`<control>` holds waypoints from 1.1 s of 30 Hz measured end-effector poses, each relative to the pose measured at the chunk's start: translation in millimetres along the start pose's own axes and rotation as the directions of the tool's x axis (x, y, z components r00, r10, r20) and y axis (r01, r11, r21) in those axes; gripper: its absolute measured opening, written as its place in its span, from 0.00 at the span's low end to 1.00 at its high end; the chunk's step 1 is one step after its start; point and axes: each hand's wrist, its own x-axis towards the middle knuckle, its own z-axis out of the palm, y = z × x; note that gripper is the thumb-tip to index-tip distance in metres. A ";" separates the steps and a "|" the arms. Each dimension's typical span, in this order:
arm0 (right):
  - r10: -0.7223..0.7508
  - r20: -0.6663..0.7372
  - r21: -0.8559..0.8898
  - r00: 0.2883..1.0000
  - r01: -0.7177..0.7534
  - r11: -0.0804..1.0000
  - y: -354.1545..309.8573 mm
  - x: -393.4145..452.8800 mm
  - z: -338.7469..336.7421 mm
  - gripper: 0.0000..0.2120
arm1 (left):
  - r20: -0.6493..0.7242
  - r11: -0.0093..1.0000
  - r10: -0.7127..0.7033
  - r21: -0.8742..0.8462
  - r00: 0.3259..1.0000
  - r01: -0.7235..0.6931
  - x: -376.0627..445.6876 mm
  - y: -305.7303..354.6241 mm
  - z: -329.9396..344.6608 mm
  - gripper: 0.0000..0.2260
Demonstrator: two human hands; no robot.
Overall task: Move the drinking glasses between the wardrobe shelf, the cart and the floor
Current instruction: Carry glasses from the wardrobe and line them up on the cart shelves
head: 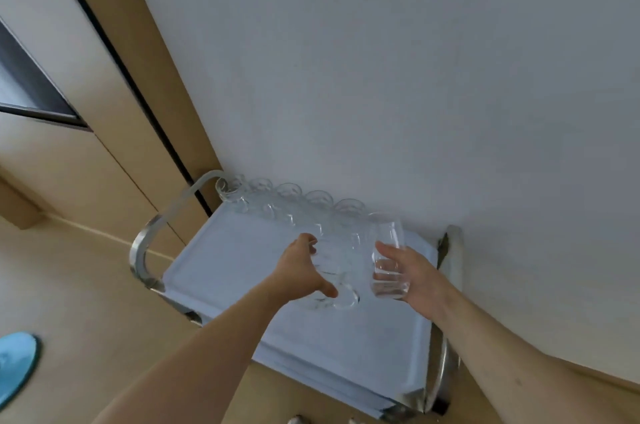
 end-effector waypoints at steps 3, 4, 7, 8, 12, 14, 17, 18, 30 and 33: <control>-0.033 -0.077 0.005 0.996 0.034 0.999 -2.2 -0.4 8.2 0.25 | 0.107 0.978 0.140 0.141 0.984 -0.154 20.3 5.1 -6.8 0.58; -0.043 -0.092 0.019 0.995 0.045 0.999 -3.0 -1.4 10.0 0.24 | 0.145 0.963 0.169 0.187 0.975 -0.195 25.0 6.9 -7.7 0.58; -0.082 -0.123 0.065 0.989 0.091 0.994 -8.2 -4.1 15.7 0.24 | 0.257 0.906 0.243 0.284 0.935 -0.314 41.3 8.3 -10.9 0.54; -0.095 -0.133 0.076 0.987 0.106 0.991 -10.1 -6.5 17.8 0.23 | 0.293 0.887 0.266 0.299 0.918 -0.353 45.9 8.4 -11.0 0.53; -0.108 -0.272 0.099 0.956 0.140 0.985 -11.2 -13.6 24.2 0.25 | 0.418 0.793 0.369 0.325 0.830 -0.516 63.4 9.9 -8.0 0.51; -0.107 -0.312 0.107 0.944 0.147 0.983 -9.7 -15.7 25.4 0.27 | 0.441 0.747 0.412 0.337 0.797 -0.573 71.4 12.8 -3.8 0.51; -0.122 -0.350 0.125 0.929 0.175 0.977 -9.4 -15.9 18.7 0.27 | 0.482 0.671 0.442 0.382 0.757 -0.636 87.6 23.5 6.8 0.51; -0.125 -0.365 0.124 0.923 0.181 0.976 -10.1 -15.1 14.7 0.27 | 0.497 0.646 0.445 0.399 0.745 -0.651 93.3 27.7 11.0 0.51; -0.116 -0.378 0.217 0.919 0.210 0.953 -35.3 29.3 -59.5 0.23 | 0.589 0.397 0.423 0.563 0.689 -0.725 163.7 85.3 69.4 0.52; -0.120 -0.367 0.212 0.922 0.208 0.955 -43.5 43.0 -72.4 0.21 | 0.595 0.371 0.421 0.576 0.685 -0.728 180.1 94.9 78.3 0.51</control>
